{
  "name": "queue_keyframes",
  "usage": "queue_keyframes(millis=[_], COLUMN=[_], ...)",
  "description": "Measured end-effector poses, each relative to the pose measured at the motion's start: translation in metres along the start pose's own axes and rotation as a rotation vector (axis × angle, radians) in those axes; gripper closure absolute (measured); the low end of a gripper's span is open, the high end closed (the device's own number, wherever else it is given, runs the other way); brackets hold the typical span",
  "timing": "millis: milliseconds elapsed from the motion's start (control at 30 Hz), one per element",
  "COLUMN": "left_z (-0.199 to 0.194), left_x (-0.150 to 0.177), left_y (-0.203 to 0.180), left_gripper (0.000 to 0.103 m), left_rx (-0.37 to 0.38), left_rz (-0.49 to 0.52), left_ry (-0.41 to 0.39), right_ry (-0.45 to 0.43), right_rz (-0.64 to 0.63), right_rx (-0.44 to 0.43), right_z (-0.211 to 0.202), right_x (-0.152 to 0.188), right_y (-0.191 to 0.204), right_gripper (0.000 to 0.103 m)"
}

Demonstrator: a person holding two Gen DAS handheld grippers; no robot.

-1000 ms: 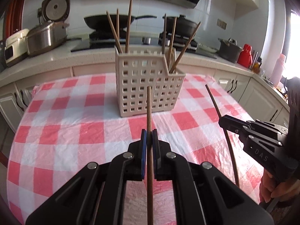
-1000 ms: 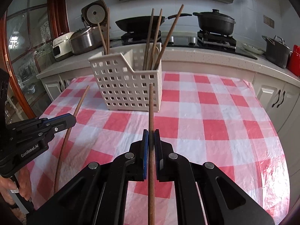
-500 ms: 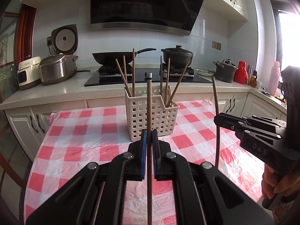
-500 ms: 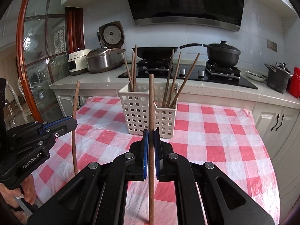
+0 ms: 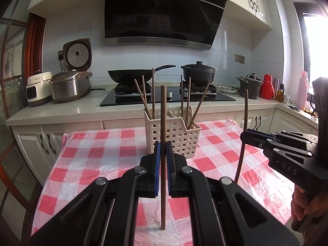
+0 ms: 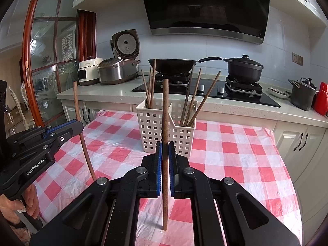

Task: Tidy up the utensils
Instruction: 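Lift both chopsticks upright and carry them over the caddy, then lower both held chopsticks into the caddy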

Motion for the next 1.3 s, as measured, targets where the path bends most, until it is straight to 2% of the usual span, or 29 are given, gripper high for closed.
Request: queue_keyframes(millis=[467,767,933,1100,1300], left_z=[-0.004,-0.007,-0.002,0.015,0.043], left_x=[-0.009,-0.029,-0.057,-0.099,-0.153], left_y=[0.0,-0.003,-0.002,0.004,0.013], left_gripper=[0.097,0.097,0.097,0.097,0.097], left_rx=[0.013,0.035,0.059,0.073,0.047], left_rz=[-0.002,0.01,0.005,-0.017,-0.06], left_ry=[-0.021,-0.039,-0.049,-0.051,-0.071], right_ry=[-0.023,-0.077,-0.115,-0.146,-0.171], right_rz=[-0.01,-0.045,-0.071,-0.071,-0.015], right_rx=[0.0,0.006,0.013,0.019,0.02], right_z=[0.001,0.001,0.003,0.013,0.035], right_x=[-0.009,-0.048,-0.08,-0.115,-0.147], right_y=[0.003,-0.003,-0.009,-0.018,-0.039], right_gripper=[0.097,0.097,0.097,0.097,0.097])
Point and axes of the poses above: each gripper's, at about its wrist camera, not at the fingertips, and z roughly the way its jaws point, y to its left, x to its underside, the point moved 6 cm from there along z, roughly the way its jaws point, and after that the axes turned 11 degrees about -x, right-handed, at the moved point
